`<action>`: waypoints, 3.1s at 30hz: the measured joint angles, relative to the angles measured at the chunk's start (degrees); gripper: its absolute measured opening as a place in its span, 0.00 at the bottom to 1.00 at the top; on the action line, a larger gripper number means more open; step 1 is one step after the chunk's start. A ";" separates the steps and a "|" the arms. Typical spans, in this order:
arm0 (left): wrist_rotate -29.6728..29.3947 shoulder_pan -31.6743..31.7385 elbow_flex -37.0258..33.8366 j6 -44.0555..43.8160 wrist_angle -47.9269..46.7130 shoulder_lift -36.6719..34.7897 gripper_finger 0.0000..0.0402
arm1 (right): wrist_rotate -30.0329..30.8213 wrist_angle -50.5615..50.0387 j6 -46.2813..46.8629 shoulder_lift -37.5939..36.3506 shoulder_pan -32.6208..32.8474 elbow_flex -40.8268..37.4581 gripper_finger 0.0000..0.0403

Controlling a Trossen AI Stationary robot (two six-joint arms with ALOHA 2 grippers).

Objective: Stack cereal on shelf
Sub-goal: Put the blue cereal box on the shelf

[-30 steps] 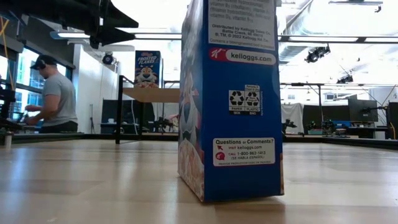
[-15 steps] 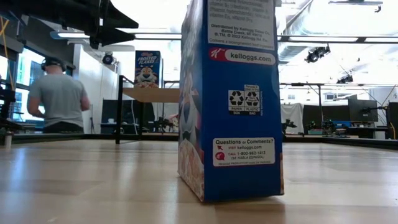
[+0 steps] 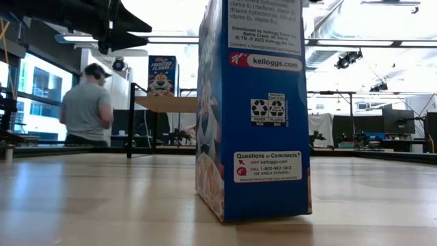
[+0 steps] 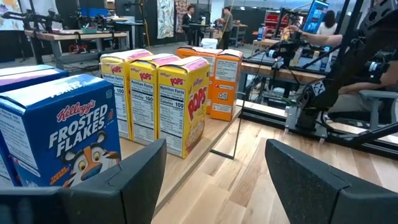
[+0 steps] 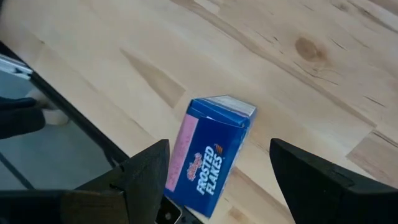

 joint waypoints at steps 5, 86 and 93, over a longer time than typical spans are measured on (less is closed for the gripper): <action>0.00 0.00 0.00 0.02 -0.02 0.00 0.66 | -0.02 0.49 -0.31 1.64 0.01 -0.01 0.67; 0.00 -0.07 -0.02 -3.50 -0.24 0.02 0.66 | -0.33 -9.04 -49.84 6.76 -12.67 18.65 0.34; 0.02 -0.04 -0.02 0.02 0.29 0.00 0.66 | -1.59 -13.93 -59.26 6.52 -17.97 20.46 0.34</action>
